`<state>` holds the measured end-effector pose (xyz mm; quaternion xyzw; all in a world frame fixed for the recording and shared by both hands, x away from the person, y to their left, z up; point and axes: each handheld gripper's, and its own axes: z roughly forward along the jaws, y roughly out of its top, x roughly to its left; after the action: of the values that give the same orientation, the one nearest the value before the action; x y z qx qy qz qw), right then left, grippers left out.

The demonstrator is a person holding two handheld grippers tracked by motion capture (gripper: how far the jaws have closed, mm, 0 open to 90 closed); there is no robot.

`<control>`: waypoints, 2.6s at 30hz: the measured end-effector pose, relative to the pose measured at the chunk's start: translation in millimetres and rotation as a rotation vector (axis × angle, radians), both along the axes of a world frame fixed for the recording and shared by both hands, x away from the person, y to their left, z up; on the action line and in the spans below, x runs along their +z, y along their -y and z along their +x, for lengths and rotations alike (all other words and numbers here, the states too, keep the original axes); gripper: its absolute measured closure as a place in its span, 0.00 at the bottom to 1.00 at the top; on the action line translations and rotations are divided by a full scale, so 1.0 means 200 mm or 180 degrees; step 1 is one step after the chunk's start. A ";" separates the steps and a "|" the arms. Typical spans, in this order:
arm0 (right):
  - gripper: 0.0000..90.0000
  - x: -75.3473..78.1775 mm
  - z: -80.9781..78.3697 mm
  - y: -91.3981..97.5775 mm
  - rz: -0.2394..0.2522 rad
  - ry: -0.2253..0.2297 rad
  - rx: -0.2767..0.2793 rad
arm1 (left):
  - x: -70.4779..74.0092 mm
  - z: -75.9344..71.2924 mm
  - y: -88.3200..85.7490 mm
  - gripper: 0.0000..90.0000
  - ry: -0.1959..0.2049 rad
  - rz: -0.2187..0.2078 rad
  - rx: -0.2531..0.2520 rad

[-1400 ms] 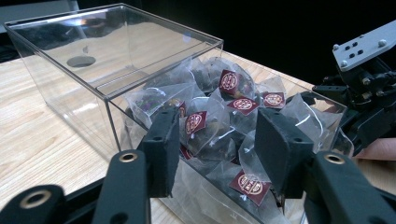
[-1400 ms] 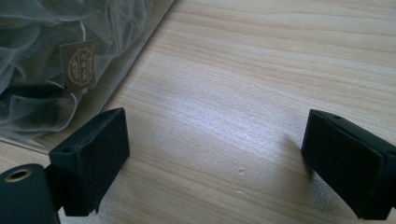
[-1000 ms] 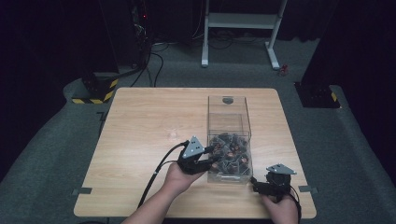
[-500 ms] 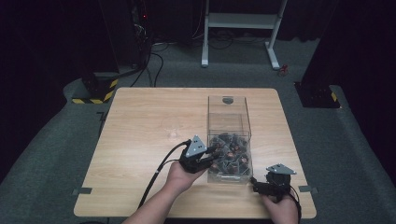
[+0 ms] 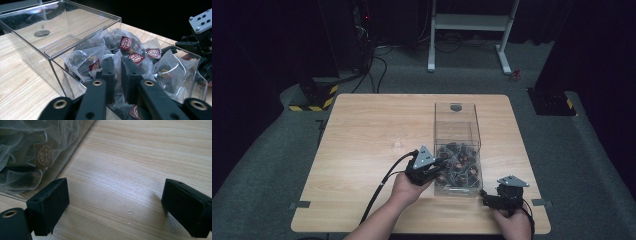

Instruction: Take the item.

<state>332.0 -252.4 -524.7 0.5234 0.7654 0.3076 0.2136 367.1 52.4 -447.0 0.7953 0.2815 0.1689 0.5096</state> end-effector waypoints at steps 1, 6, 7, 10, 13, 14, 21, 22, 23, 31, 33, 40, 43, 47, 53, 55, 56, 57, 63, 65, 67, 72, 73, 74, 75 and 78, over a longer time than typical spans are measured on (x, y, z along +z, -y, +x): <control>0.08 0.00 0.00 0.00 -0.0003 0.0003 0.0005 | 0.00 0.00 0.00 0.93 0.0006 -0.0002 0.0005; 0.08 0.00 0.00 0.00 0.0000 0.0000 0.0002 | 0.01 -0.01 -0.01 1.00 0.0030 -0.0025 0.0006; 0.08 0.00 0.00 0.00 0.0000 0.0000 0.0002 | 0.01 -0.01 -0.01 1.00 0.0035 -0.0028 0.0003; 0.08 0.00 0.00 0.00 0.0000 0.0000 0.0004 | 0.02 -0.02 -0.02 1.00 0.0045 -0.0078 -0.0005; 0.08 0.00 0.00 0.00 0.0000 0.0000 0.0003 | 0.03 -0.02 -0.03 1.00 0.0065 -0.0142 -0.0001; 0.08 0.00 0.00 0.00 0.0000 0.0000 0.0003 | 0.03 -0.03 -0.04 1.00 0.0070 -0.0162 0.0003; 0.08 0.00 0.00 0.00 0.0000 0.0000 0.0003 | 0.04 -0.04 -0.07 1.00 0.0049 -0.0310 -0.0012; 0.08 0.00 0.00 0.00 0.0000 0.0000 0.0004 | 0.05 -0.04 -0.08 1.00 0.0052 -0.0320 -0.0010; 0.08 0.00 0.00 0.00 0.0000 0.0000 0.0004 | 0.05 -0.04 -0.08 1.00 0.0047 -0.0340 -0.0013; 0.08 0.00 0.00 0.00 0.0000 0.0001 0.0003 | 0.08 -0.06 -0.11 1.00 0.0070 -0.0423 -0.0019; 0.08 0.00 0.00 0.00 0.0001 0.0000 0.0003 | 0.08 -0.07 -0.12 1.00 0.0084 -0.0443 -0.0021; 0.08 0.00 0.00 0.00 0.0000 0.0000 0.0003 | 0.09 -0.08 -0.16 1.00 0.0099 -0.0473 -0.0006; 0.08 0.00 0.00 0.00 0.0000 0.0000 0.0003 | 0.09 -0.09 -0.17 1.00 0.0111 -0.0478 -0.0009; 0.08 0.00 0.00 0.00 0.0000 0.0000 0.0003 | 0.10 -0.09 -0.18 1.00 0.0102 -0.0499 -0.0005; 0.08 0.00 0.00 0.00 0.0000 0.0000 0.0003 | 0.10 -0.10 -0.21 1.00 0.0110 -0.0508 0.0018; 0.08 0.00 0.00 0.00 0.0000 0.0000 0.0003 | 0.10 -0.10 -0.23 1.00 0.0108 -0.0513 0.0034; 0.08 0.00 0.00 0.00 0.0000 0.0001 0.0003 | 0.10 -0.10 -0.23 1.00 0.0110 -0.0509 0.0034; 0.08 0.00 0.00 0.00 0.0000 0.0000 0.0003 | 0.10 -0.10 -0.24 1.00 0.0106 -0.0514 0.0037; 0.08 0.00 0.00 0.00 0.0000 0.0000 0.0003 | 0.10 -0.10 -0.26 1.00 0.0100 -0.0517 0.0063; 0.08 0.00 0.00 0.00 0.0000 0.0000 0.0003 | 0.10 -0.10 -0.27 1.00 0.0108 -0.0519 0.0068; 0.08 0.00 0.00 0.00 0.0000 0.0001 0.0003 | 0.10 -0.10 -0.27 1.00 0.0116 -0.0513 0.0080; 0.08 0.00 0.00 0.00 0.0000 0.0000 0.0003 | 0.10 -0.11 -0.30 1.00 0.0108 -0.0519 0.0109; 0.08 0.00 0.00 0.00 0.0000 0.0001 0.0003 | 0.10 -0.11 -0.30 1.00 0.0105 -0.0517 0.0108; 0.08 0.00 0.00 0.00 0.0000 0.0001 0.0003 | 0.10 -0.11 -0.30 1.00 0.0116 -0.0507 0.0117; 0.08 0.00 0.00 0.00 0.0000 0.0000 0.0003 | 0.10 -0.11 -0.31 1.00 0.0114 -0.0505 0.0123; 0.08 0.00 0.00 0.00 0.0004 0.0005 0.0003 | 0.10 -0.11 -0.32 1.00 0.0124 -0.0495 0.0137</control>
<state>332.0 -252.3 -524.8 0.5230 0.7653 0.3085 0.2138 345.7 116.1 -427.8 0.7436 0.3008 0.1730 0.5715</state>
